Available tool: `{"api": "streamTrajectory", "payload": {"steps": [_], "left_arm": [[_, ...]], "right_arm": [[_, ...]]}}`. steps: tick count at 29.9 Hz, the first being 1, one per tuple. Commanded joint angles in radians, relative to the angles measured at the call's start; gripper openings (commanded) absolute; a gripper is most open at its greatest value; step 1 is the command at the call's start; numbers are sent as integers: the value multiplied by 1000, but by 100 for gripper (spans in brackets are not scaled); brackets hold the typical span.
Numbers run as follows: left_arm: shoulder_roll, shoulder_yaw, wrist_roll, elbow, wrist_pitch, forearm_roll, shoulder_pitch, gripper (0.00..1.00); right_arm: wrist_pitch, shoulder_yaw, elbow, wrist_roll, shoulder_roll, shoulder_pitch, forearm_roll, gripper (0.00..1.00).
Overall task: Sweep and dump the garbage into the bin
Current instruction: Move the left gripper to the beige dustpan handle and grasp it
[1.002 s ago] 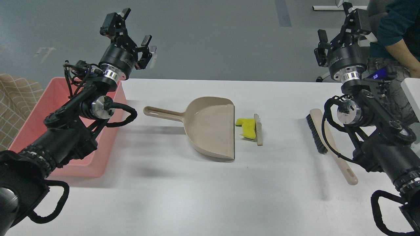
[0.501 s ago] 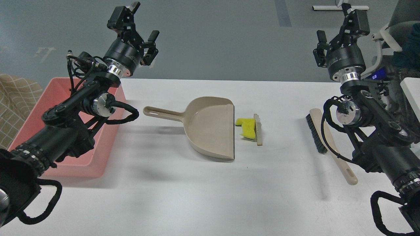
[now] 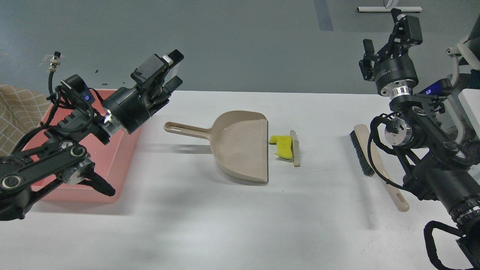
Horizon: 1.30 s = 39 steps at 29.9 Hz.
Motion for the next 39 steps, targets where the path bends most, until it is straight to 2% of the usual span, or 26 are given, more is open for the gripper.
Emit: {"api": "streamTrajectory", "payload": {"steps": [1, 4, 6, 10, 16, 20, 39], "left_arm": [[8, 3, 52, -77, 102, 79, 146, 99], [-26, 2, 63, -77, 119, 179, 241, 99], [-57, 2, 66, -68, 136, 204, 258, 99], [-191, 5, 98, 71, 243, 216, 260, 99], [-337, 5, 112, 273, 294, 216, 243, 99], [-374, 3, 114, 327, 319, 215, 242, 99], [-519, -7, 112, 521, 334, 204, 145, 99]], "right_arm": [[-2, 0, -2, 0, 1, -4, -1, 100], [-2, 0, -2, 0, 1, -10, -1, 100], [-2, 0, -2, 0, 1, -10, -1, 100], [-3, 0, -2, 0, 1, -11, -3, 100], [-5, 0, -2, 0, -1, -11, -3, 100], [-5, 0, -2, 0, -1, -13, -1, 100], [-5, 0, -1, 0, -1, -22, -1, 100]]}}
